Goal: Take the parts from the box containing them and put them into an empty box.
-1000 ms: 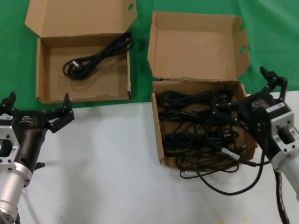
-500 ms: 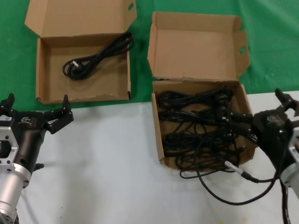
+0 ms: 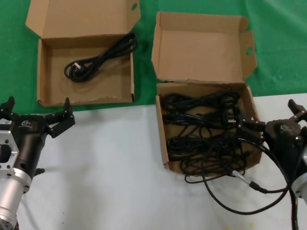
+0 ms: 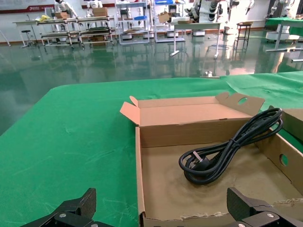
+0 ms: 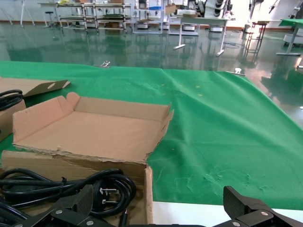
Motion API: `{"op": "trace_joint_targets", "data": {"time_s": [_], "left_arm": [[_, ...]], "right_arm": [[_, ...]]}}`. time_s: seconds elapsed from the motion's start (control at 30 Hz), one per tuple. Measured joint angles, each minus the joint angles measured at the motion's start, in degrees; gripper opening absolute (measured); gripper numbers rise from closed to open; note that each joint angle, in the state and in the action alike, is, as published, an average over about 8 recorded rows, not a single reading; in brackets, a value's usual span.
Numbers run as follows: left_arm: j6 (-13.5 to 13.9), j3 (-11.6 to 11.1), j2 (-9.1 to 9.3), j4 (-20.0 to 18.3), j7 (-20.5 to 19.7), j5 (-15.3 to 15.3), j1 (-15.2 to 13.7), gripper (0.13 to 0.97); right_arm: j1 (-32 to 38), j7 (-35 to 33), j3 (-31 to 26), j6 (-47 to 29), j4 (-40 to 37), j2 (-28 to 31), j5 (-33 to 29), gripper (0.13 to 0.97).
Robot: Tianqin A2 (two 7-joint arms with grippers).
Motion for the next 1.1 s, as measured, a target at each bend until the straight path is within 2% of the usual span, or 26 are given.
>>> {"op": "trace_joint_targets", "data": {"time_s": [1.1], "left_arm": [[0.0, 0.0, 0.0, 0.0, 0.0, 0.0, 0.0, 0.966]], "right_arm": [[0.0, 0.0, 0.0, 0.0, 0.0, 0.0, 0.0, 0.966]]}}
